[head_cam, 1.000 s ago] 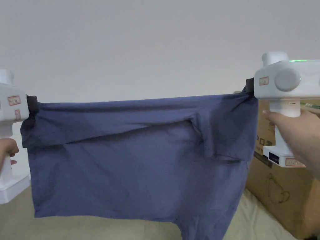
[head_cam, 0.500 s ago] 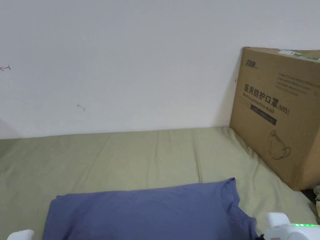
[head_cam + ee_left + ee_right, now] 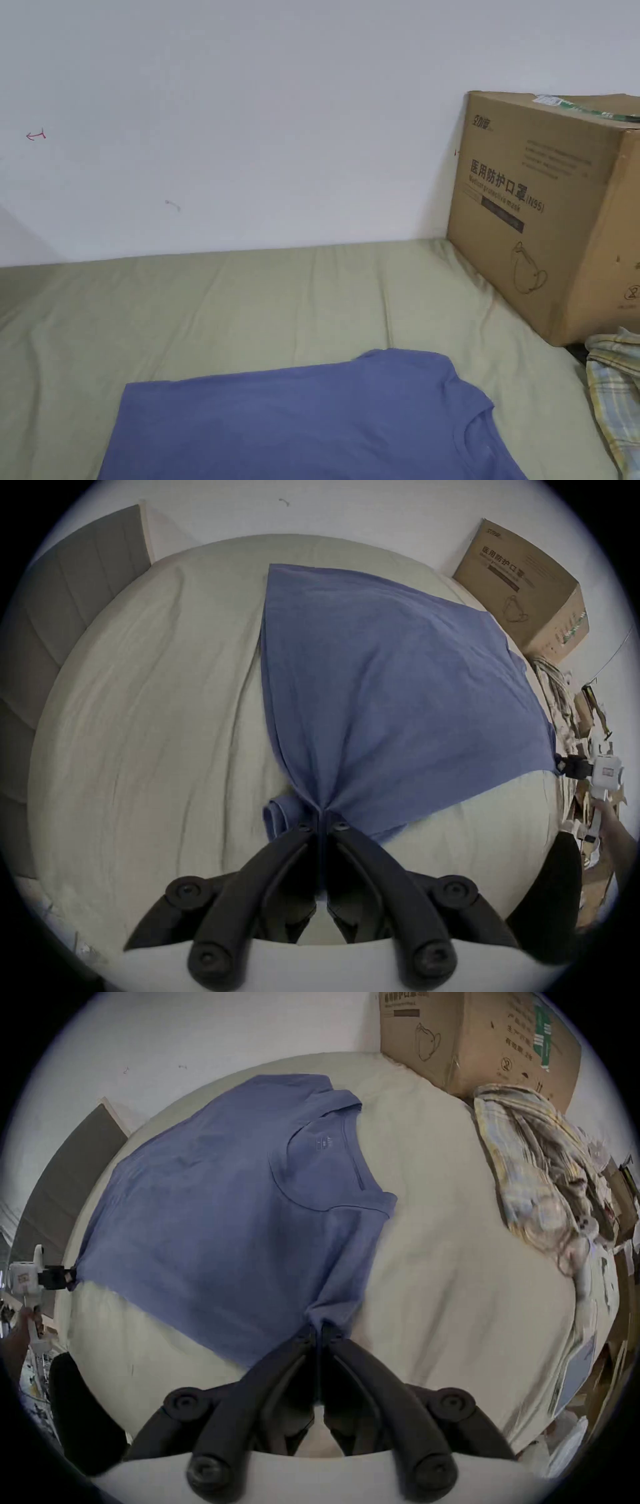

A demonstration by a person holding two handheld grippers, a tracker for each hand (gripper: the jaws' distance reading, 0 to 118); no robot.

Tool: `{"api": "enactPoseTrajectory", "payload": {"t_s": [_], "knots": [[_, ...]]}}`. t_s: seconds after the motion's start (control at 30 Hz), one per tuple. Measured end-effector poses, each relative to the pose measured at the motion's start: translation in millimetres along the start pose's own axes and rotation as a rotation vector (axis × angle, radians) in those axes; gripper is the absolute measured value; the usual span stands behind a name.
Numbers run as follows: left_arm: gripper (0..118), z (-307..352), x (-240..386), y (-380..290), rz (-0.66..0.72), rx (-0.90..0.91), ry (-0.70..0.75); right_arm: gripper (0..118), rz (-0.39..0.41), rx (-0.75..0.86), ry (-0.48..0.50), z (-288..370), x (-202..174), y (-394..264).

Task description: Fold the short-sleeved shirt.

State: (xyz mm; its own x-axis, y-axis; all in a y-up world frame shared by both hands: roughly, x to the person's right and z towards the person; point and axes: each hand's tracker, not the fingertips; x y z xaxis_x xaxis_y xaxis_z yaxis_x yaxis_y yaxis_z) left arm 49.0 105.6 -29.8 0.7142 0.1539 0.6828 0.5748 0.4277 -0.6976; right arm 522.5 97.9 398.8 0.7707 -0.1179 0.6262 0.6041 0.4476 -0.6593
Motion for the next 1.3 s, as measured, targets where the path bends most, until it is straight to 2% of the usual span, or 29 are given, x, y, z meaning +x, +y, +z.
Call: {"api": "enactPoseTrajectory", "payload": {"t_s": [0.03,0.07,0.1,0.13,0.17,0.2,0.23,0.27,0.33,0.4,0.5,0.6,0.67,0.7,0.73,0.77,0.8,0.87,0.93,1.1,1.2,1.23,1.3], "knots": [[2,3.5,-1.0,-4.6,0.007,-0.006,-0.007,5,0.003,-0.006,0.001,3.0,-0.6,-5.7],[2,6.1,-1.3,-7.7,0.017,-0.008,-0.011,15,0.002,-0.005,-0.001,5.7,-1.7,-10.6],[5,7.9,-0.3,-10.1,0.032,-0.012,-0.025,32,-0.006,0.008,-0.005,8.4,-3.3,-13.6],[23,9.3,-1.6,-10.5,0.047,-0.015,-0.046,55,-0.007,0.017,-0.010,9.9,-3.8,-14.9],[54,12.1,-2.9,-10.9,0.070,-0.008,-0.060,68,-0.014,0.042,-0.023,13.9,-5.8,-16.4],[84,17.5,-1.5,-12.2,0.096,0.004,-0.051,68,-0.019,0.056,-0.034,18.5,-8.3,-15.7],[92,21.6,-0.2,-12.5,0.130,0.009,-0.055,68,-0.030,0.075,-0.033,24.3,-10.6,-14.5],[90,29.2,0.4,-11.9,0.172,0.021,-0.077,68,-0.047,0.092,-0.035,28.8,-14.1,-11.6],[92,47.0,3.4,-4.4,0.242,0.072,-0.143,68,-0.069,0.141,-0.019,45.2,-24.4,-1.8],[92,64.5,8.8,1.0,0.250,0.125,-0.162,68,-0.039,0.230,-0.069,68.2,-38.9,12.2],[93,98.1,35.3,14.0,0.165,0.249,-0.054,68,-0.002,0.319,-0.084,94.2,-61.1,34.8],[92,118.9,64.4,33.5,0.057,0.323,0.118,68,0.016,0.362,-0.071,106.7,-78.8,58.1],[88,114.0,62.9,47.3,0.037,0.353,0.153,68,0.031,0.388,-0.070,109.2,-90.6,73.8],[78,116.5,65.8,53.8,0.038,0.358,0.109,66,0.044,0.408,-0.041,110.0,-96.1,80.5],[48,117.4,68.2,61.1,0.027,0.372,0.054,50,0.063,0.429,0.042,110.0,-99.3,85.7],[18,112.7,65.2,65.9,0.023,0.363,0.014,19,0.067,0.458,0.134,108.8,-101.8,91.1],[0,108.3,68.1,74.8,0.017,0.344,0.019,1,0.077,0.469,0.200,104.4,-102.9,98.0],[0,100.2,74.6,91.5,0.009,0.316,0.076,1,0.085,0.435,0.155,93.8,-115.8,111.1],[0,90.5,65.4,108.6,0.019,0.328,-0.001,1,0.101,0.393,0.215,79.6,-121.2,127.0],[0,41.4,33.5,192.9,0.062,0.285,0.034,1,0.157,0.392,0.195,44.3,-131.8,159.4],[0,-9.2,8.4,244.5,0.038,0.172,0.040,1,0.144,0.363,0.261,20.2,-129.2,173.3],[6,-27.4,0.5,259.2,0.029,0.131,0.036,1,0.142,0.350,0.258,12.0,-128.5,177.3],[55,-60.5,-13.6,279.6,0.034,0.082,0.086,1,0.138,0.320,0.244,-4.0,-127.1,182.4]]}}
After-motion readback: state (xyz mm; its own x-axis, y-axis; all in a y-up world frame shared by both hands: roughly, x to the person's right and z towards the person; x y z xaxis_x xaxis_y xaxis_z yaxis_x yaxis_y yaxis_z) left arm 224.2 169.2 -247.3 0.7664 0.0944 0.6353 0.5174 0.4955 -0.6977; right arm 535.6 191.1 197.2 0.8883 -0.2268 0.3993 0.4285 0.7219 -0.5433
